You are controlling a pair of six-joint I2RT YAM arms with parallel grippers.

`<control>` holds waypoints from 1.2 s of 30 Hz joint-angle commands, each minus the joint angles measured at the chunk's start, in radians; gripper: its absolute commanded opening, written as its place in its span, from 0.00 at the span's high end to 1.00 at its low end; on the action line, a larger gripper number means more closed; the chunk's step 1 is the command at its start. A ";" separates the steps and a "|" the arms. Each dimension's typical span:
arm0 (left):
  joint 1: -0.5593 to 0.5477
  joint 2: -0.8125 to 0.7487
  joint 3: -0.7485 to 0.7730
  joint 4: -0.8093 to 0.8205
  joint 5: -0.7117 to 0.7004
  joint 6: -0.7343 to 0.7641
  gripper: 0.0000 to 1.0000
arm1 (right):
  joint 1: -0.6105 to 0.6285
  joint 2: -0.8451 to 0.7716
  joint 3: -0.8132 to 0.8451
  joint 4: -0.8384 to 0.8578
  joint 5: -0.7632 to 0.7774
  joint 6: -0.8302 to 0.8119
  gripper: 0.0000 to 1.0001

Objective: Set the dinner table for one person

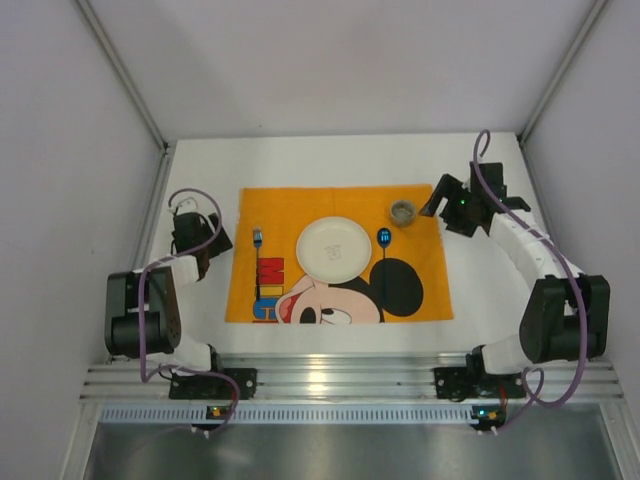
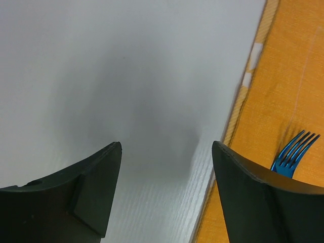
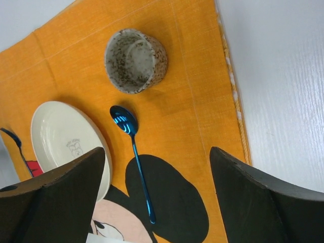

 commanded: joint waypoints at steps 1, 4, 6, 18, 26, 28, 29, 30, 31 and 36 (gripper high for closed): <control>-0.006 0.038 -0.016 0.207 0.110 0.017 0.23 | 0.017 0.036 0.006 0.056 0.042 0.017 0.16; -0.032 0.032 -0.048 0.293 0.080 0.030 0.23 | 0.017 -0.004 -0.047 0.194 0.059 0.034 0.16; -0.068 0.028 -0.060 0.354 0.052 0.085 0.23 | 0.018 -0.025 -0.072 0.236 0.073 0.026 0.05; -0.266 -0.022 -0.136 0.457 -0.126 0.216 0.23 | 0.017 -0.190 -0.228 0.348 0.153 -0.124 0.04; -0.277 -0.013 -0.135 0.467 -0.081 0.218 0.28 | 0.017 -0.220 -0.258 0.368 0.168 -0.146 0.03; -0.279 -0.062 -0.198 0.532 -0.094 0.210 0.26 | 0.015 -0.228 -0.262 0.380 0.152 -0.140 0.03; -0.279 -0.074 -0.212 0.549 -0.100 0.207 0.24 | 0.017 -0.230 -0.267 0.383 0.148 -0.137 0.03; -0.280 -0.080 -0.218 0.560 -0.103 0.207 0.22 | 0.017 -0.233 -0.268 0.383 0.148 -0.140 0.03; -0.276 -0.055 -0.189 0.547 -0.103 0.202 0.22 | 0.017 -0.239 -0.271 0.380 0.153 -0.144 0.03; -0.191 -0.019 -0.131 0.453 -0.030 0.194 0.33 | 0.017 -0.274 -0.288 0.380 0.170 -0.152 0.03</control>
